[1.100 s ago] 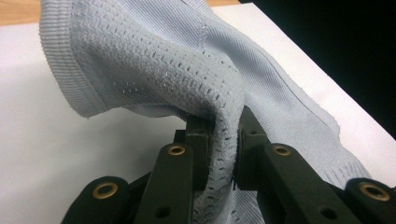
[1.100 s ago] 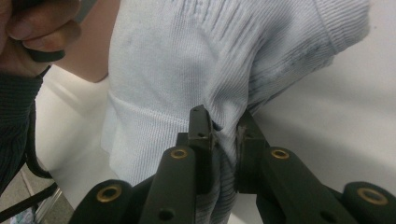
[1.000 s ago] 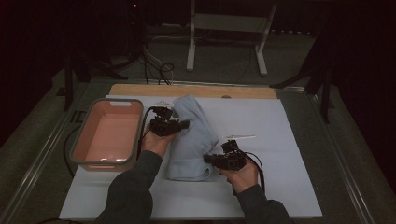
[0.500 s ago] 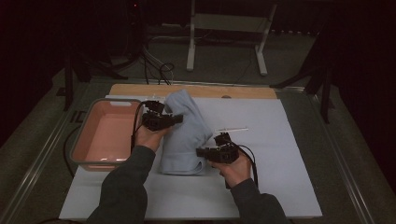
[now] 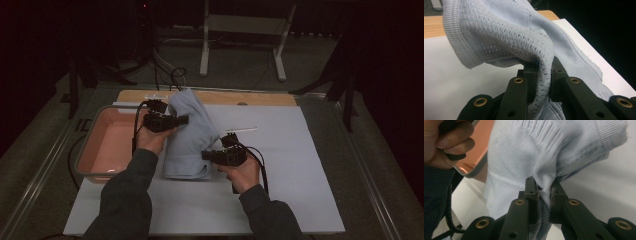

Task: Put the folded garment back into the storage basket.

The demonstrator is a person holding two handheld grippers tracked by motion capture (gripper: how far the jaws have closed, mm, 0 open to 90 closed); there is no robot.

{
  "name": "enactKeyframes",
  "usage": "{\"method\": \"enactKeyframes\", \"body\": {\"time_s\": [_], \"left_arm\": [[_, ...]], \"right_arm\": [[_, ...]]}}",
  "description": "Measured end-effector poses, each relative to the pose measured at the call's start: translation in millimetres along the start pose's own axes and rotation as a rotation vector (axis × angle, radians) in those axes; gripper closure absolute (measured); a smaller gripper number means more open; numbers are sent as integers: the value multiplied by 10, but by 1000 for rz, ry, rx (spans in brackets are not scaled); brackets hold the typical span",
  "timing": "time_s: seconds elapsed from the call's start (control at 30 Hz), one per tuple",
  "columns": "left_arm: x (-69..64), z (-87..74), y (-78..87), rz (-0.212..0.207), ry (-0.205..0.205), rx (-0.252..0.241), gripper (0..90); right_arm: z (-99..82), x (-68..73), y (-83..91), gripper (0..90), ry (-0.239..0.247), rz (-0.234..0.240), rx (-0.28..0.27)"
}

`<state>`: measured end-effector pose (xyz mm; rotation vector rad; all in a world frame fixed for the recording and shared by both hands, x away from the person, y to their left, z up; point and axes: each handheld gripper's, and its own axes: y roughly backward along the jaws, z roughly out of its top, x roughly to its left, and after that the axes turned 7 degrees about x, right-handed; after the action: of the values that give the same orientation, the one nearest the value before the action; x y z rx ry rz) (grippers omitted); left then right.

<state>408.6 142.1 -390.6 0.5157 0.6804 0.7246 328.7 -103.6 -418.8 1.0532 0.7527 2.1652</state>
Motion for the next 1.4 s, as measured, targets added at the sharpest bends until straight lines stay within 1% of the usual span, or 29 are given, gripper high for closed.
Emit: {"method": "enactKeyframes", "body": {"time_s": [0.03,0.13,0.23,0.43,0.63,0.7,0.73,0.93,1.03,1.17,1.3,1.4], "left_arm": [[15,20,19,1,-3,0,805],[29,47,33,5,-6,1,805],[79,105,67,5,-12,4,805],[130,169,116,12,-10,1,805],[182,196,158,15,-1,-2,805],[200,199,173,9,1,-9,805],[218,194,181,5,9,-17,805],[270,204,208,9,20,-22,805],[283,204,213,15,19,-17,805],[317,217,220,24,24,-17,806],[323,239,250,15,32,-30,806],[320,269,285,29,22,-31,806]], "right_arm": [[42,21,-9,808,3,4,-2],[91,54,-19,808,6,5,-5],[137,78,-32,808,-1,11,-14],[218,134,-50,808,-8,20,-26],[273,176,-93,808,-9,23,-30],[296,192,-108,808,-10,25,-31],[314,202,-119,808,-10,30,-30],[370,246,-161,808,-14,32,-27],[389,257,-174,808,-12,37,-26],[431,306,-197,809,-8,38,-26],[480,343,-205,809,-5,38,-32],[516,374,-213,809,-5,44,-36]]}}
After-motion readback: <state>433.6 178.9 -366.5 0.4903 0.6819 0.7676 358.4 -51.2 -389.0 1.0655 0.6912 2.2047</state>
